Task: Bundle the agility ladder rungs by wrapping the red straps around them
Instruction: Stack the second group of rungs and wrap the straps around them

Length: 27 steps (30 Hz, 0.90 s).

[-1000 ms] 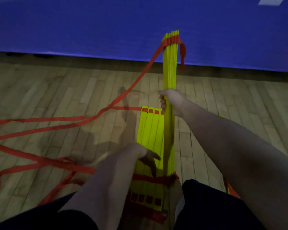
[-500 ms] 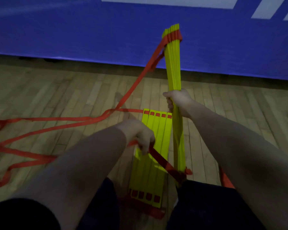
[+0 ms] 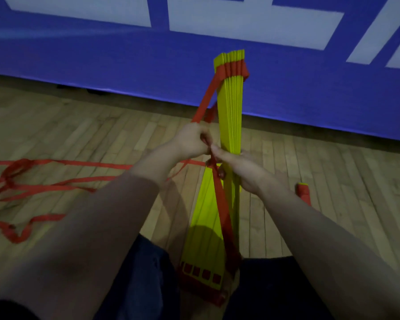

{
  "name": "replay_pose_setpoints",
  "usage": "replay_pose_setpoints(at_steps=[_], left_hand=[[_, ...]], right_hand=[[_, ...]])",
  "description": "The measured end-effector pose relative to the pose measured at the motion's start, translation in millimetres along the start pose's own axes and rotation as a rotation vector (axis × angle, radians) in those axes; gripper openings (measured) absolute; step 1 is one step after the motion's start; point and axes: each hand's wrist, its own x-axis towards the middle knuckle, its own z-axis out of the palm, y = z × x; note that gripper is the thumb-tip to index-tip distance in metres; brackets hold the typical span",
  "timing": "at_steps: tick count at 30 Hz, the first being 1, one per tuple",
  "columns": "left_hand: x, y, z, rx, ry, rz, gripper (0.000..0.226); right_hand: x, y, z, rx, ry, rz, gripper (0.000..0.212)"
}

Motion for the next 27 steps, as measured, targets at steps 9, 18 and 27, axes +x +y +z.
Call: replay_pose_setpoints(at_steps=[9, 18, 27], left_hand=[[-28.7, 15.2, -0.5, 0.065, 0.549, -0.177, 0.021], [-28.6, 26.1, 0.4, -0.929, 0.063, -0.557, 0.084], [-18.4, 25.7, 22.8, -1.42, 0.127, -0.417, 0.029]], right_hand=[[-10.0, -10.0, 21.6, -0.196, 0.165, -0.016, 0.018], [-14.2, -12.2, 21.7, -0.053, 0.197, -0.055, 0.022], [-5.4, 1.5, 30.9, -0.052, 0.138, -0.111, 0.015]])
